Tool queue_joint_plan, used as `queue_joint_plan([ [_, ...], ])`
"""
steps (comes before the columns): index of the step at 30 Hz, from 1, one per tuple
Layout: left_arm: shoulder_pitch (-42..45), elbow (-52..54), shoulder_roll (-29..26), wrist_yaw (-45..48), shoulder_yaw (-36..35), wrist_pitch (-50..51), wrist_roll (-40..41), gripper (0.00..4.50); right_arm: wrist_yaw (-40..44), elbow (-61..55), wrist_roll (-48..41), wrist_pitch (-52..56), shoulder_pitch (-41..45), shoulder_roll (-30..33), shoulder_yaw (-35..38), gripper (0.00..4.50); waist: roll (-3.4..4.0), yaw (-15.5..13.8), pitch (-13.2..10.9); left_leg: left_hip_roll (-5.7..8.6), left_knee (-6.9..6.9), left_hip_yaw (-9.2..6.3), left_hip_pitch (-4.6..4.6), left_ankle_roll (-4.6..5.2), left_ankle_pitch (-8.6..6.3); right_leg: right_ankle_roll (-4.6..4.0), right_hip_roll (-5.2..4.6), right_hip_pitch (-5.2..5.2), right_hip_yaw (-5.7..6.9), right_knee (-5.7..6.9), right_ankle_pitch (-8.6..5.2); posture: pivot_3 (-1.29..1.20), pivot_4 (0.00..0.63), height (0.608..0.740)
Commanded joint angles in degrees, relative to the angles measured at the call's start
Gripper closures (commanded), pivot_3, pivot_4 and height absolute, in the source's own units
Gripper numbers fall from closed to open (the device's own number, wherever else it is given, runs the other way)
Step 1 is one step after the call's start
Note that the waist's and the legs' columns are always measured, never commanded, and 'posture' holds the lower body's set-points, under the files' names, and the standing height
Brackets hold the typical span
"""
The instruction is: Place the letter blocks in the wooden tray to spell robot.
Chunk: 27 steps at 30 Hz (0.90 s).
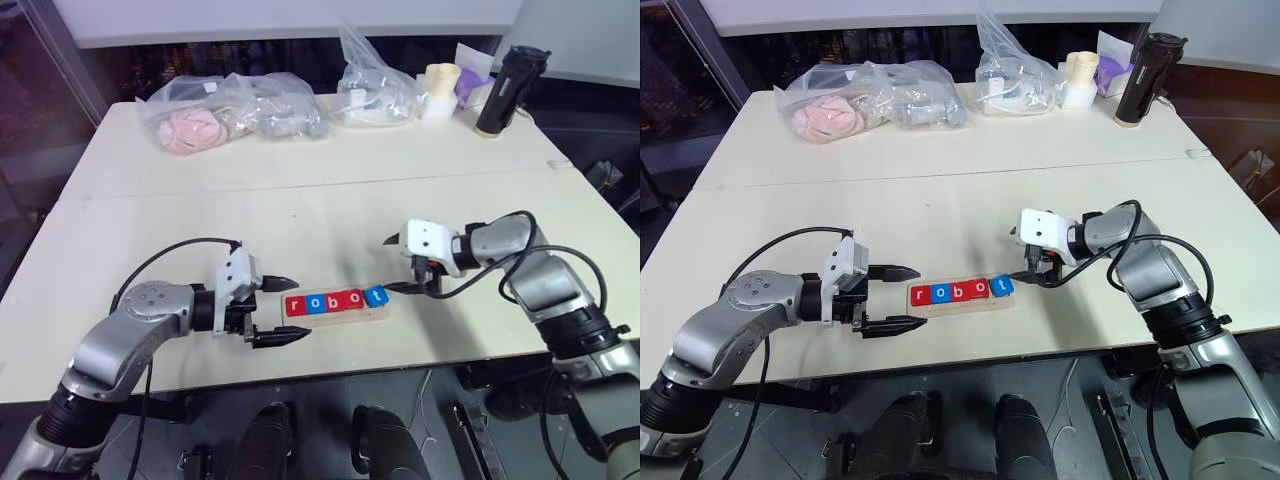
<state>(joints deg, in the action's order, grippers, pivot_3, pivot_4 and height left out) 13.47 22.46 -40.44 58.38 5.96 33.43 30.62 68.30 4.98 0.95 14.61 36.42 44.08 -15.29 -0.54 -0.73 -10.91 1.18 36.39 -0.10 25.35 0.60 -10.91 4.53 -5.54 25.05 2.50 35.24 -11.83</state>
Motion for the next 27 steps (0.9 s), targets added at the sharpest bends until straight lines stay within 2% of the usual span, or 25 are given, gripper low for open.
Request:
queue_joint_plan([
  [1,-0.1,1.7,0.1,-0.2,-0.2,-0.1,0.4,0.0,0.7,-2.8,-0.7,-0.5,-1.6,2.0,1.6,0.02,0.0,0.0,0.0,0.0,0.0,0.0,0.0,0.0,0.0,0.0,0.0,0.0,0.0,0.0,0.0,0.0,0.15,0.725],
  [22,0.4,1.3,0.3,-0.2,-0.1,-0.1,0.3,0.0,0.4,-6.9,-1.0,2.3,-3.1,-0.4,0.5,0.02,0.0,0.0,0.0,0.0,0.04,-0.02,-0.01,0.0,0.0,0.0,0.0,-0.02,0.0,0.02,0.0,0.0,0.15,0.725],
  [27,0.4,1.4,0.3,-0.3,-0.2,0.1,0.4,0.0,0.6,-7.0,-0.2,1.7,-3.5,0.6,0.6,0.02,0.0,0.0,0.0,0.0,0.04,-0.01,-0.01,0.0,0.0,0.0,-0.01,-0.02,0.0,0.02,0.0,0.0,0.15,0.725],
])
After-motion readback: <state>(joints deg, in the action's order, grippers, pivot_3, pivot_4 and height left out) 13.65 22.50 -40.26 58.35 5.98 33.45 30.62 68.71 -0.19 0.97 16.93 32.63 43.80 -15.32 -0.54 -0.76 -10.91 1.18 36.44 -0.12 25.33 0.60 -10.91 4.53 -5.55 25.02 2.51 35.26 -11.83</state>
